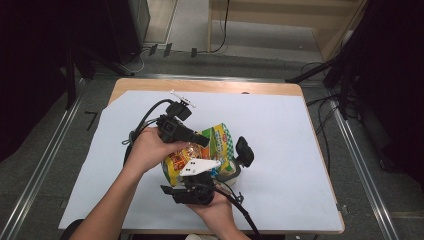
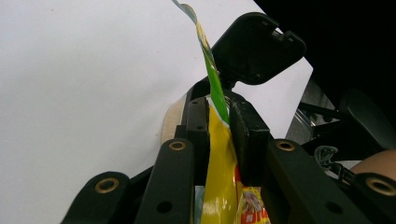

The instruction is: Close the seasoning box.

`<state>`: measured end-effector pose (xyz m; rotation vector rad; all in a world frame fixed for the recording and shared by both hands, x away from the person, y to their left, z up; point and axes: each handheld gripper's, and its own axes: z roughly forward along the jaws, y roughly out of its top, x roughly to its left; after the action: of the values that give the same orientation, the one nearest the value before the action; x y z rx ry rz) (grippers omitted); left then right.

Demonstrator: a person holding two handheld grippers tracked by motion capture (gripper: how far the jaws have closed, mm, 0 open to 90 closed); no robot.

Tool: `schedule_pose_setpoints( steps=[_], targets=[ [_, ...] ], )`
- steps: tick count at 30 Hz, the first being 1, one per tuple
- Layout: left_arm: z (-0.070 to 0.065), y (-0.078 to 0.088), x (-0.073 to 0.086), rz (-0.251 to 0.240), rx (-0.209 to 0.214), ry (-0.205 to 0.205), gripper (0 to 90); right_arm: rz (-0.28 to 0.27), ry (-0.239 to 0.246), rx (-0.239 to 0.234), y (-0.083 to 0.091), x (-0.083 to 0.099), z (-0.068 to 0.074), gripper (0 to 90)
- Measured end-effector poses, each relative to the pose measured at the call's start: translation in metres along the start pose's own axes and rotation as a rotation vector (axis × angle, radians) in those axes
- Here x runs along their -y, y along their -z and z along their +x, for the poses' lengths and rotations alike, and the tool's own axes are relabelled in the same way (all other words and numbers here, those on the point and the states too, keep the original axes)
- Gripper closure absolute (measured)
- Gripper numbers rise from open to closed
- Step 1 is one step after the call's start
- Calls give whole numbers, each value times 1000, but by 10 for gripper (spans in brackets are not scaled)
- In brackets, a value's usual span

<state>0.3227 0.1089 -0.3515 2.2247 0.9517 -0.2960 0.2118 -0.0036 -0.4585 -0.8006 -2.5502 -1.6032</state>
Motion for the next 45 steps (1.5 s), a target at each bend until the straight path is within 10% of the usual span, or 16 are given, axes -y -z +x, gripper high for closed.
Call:
schedule_pose_setpoints(
  steps=[45],
  targets=[
    [11,-6,4,47,29,-25,873,49,5,36,-11,15,-6,503]
  ],
)
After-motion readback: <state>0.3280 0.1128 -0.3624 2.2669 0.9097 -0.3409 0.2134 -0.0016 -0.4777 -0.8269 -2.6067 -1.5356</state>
